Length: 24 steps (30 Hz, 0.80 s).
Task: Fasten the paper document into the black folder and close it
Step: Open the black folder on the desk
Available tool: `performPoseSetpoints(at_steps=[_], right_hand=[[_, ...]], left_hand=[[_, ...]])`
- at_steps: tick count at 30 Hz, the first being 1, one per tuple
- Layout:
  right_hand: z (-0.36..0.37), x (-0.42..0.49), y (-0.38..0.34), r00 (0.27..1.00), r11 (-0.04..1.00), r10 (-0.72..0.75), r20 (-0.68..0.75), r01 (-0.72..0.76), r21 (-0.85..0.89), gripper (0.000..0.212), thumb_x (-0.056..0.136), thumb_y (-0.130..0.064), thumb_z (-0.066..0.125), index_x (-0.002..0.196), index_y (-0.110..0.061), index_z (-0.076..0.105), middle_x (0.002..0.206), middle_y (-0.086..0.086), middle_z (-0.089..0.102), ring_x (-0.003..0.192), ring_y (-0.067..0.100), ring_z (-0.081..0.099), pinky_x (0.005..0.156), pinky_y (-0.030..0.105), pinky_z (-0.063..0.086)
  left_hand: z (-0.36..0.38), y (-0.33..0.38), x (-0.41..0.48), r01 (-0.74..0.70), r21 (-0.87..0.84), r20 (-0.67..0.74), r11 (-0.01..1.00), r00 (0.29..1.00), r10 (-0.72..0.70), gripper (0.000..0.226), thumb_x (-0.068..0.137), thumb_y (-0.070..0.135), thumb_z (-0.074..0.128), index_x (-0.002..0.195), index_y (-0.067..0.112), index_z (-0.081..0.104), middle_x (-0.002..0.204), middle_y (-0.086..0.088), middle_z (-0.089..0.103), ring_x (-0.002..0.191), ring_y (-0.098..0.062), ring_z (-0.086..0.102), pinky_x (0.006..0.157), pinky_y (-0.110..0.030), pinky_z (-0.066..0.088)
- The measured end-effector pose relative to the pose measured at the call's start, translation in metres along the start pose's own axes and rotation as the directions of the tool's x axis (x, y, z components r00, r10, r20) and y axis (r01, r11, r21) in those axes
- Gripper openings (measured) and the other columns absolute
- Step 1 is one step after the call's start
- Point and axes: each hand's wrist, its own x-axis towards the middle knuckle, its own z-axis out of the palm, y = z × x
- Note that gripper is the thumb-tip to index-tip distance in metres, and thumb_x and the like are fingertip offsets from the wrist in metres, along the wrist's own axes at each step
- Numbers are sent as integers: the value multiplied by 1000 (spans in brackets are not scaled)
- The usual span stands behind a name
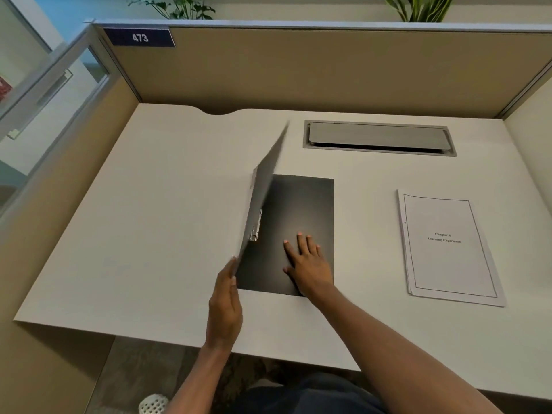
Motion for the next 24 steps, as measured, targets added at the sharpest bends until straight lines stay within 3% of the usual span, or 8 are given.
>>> performPoseSetpoints(at_steps=[1,3,7,11,16,20,24], right_hand=[[-2,1,0,1000,1000,4,12,-4,-5,71,104,-47,44,162,-28,8,171,14,1,157,36,-1,127,50,13],[-4,2,1,1000,1000,8,30,-8,-1,72,103,-47,47,162,-29,9,171,12,0,157,36,-1,127,49,13],[-4,2,2,1000,1000,10,23,-10,3,72,103,-46,47,162,-30,9,171,11,1,158,34,0,127,48,14],[-2,2,2,999,1000,20,28,-20,7,72,103,-47,47,162,-32,8,171,9,0,158,33,-1,126,47,14],[-1,3,1,999,1000,30,27,-30,8,72,103,-48,47,162,-32,8,171,9,1,158,33,0,126,47,15],[-1,1,3,1000,1000,25,18,-25,10,72,102,-48,47,162,-34,8,171,7,1,158,31,0,126,46,15],[-1,1,5,1000,1000,20,20,-20,15,72,103,-48,47,161,-35,8,171,5,0,158,31,-1,126,45,14]], left_hand=[[-4,2,-1,21,8,-95,1000,995,-20,25,112,33,34,111,21,56,98,12,62,87,-20,65,76,-8,47],[-11,3,2,121,9,-267,993,957,-115,23,111,35,37,95,28,53,78,11,56,70,-15,60,60,-15,47],[-28,-9,10,370,-91,-471,925,802,-367,23,102,34,53,100,17,67,83,4,69,78,-3,68,71,-17,56],[-38,-25,18,479,-289,-460,829,690,-559,13,100,19,64,97,10,74,87,-3,76,86,-21,77,79,-37,63],[-48,-41,27,555,-589,-374,587,457,-807,19,94,12,73,109,1,75,94,-9,80,81,-20,80,80,-38,66],[-53,-51,33,610,-638,-318,470,348,-882,17,90,8,77,104,0,75,95,-14,79,76,-21,81,70,-31,66],[-60,-62,39,754,-522,-284,399,287,-915,10,86,13,81,86,7,74,89,-12,79,77,-23,80,78,-42,66]])
